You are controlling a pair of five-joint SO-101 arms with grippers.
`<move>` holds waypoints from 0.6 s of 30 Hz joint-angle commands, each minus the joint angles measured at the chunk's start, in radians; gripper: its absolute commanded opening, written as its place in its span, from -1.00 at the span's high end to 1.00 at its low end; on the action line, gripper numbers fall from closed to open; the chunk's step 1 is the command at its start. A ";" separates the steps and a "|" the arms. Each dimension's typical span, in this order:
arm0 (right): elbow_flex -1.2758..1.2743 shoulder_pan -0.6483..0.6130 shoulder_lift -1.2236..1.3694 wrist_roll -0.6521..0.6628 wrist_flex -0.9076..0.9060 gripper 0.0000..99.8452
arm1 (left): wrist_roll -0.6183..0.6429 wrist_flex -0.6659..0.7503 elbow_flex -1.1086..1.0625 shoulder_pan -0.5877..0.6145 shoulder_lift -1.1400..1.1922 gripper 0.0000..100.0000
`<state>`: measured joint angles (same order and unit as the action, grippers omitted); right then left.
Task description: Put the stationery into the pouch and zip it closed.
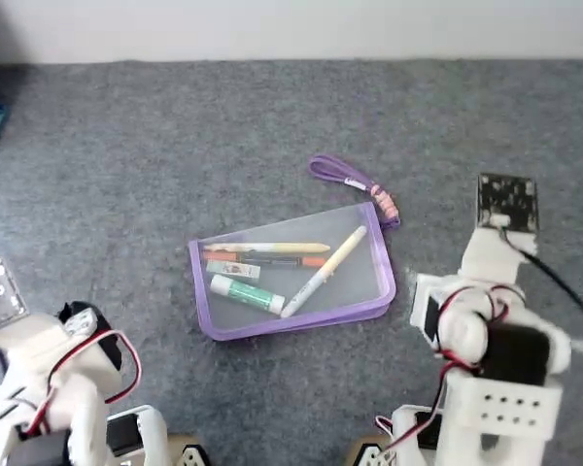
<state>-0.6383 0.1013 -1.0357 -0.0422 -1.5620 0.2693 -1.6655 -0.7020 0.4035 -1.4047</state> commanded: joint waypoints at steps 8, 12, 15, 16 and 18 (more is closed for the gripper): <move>-0.474 0.002 -0.351 -0.009 0.257 0.95 | 0.014 0.143 -0.154 -0.241 -0.044 0.97; -0.592 -0.050 -0.469 -0.008 0.272 0.95 | 0.038 0.302 -0.380 -0.362 -0.192 0.97; -0.672 -0.148 -0.549 -0.003 0.280 0.95 | -0.015 0.391 -0.519 -0.416 -0.327 0.97; -0.684 -0.177 -0.575 -0.002 0.289 0.95 | -0.048 0.397 -0.549 -0.433 -0.374 0.97; -0.726 -0.245 -0.621 -0.002 0.300 0.95 | -0.112 0.402 -0.618 -0.468 -0.431 0.97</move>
<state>-1.3395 -0.0644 -1.5927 -0.0437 -1.2858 0.2371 -1.3050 -1.2574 -0.0184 -1.7423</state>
